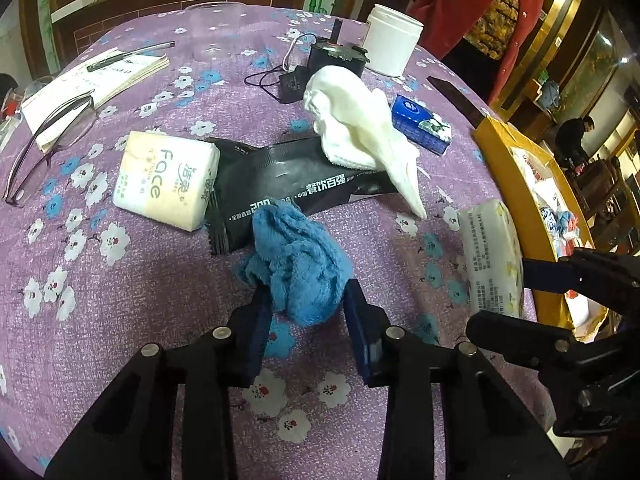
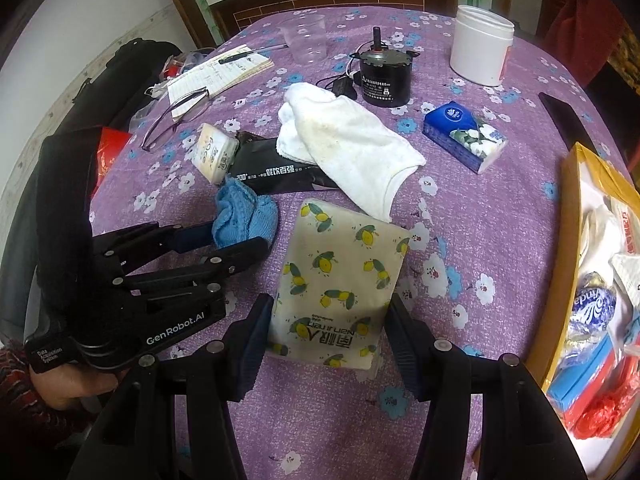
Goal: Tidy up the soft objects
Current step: 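Carry the blue knit cloth and lemon-print tissue pack over the tray with both tools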
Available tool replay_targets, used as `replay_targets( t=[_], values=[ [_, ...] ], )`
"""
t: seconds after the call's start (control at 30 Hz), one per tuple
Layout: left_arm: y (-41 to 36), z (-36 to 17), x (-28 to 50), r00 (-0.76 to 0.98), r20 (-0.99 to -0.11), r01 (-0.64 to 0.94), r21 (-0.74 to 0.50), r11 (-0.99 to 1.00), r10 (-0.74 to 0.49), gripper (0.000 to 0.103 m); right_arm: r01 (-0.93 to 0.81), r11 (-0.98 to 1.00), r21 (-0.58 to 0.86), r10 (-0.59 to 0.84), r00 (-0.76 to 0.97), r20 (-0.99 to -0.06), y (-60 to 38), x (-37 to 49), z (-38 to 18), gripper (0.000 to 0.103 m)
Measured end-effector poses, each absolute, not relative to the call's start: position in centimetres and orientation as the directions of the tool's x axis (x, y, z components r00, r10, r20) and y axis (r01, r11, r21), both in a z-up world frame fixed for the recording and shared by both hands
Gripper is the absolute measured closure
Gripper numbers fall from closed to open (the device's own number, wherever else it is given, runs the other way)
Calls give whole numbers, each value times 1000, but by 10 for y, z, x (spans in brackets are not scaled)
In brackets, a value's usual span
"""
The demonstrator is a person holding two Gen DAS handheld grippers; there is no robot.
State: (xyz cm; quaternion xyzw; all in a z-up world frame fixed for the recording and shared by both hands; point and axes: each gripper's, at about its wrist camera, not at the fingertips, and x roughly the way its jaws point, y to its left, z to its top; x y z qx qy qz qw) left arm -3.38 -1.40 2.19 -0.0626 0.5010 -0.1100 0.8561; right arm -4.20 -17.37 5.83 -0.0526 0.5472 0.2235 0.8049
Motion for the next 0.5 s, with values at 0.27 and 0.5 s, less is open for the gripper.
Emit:
replay_targets(
  t=[0.27,0.5],
  values=[
    [-8,34,-46,498,-825,100,-252,962,-268,71,-432,886,167,311,286,-906,-175,-40,56,46],
    [-12,45,-51,509,-817,93,-261,961,-271,71,-428,885,182,327,294,-898,-185,-42,59,46]
  ],
)
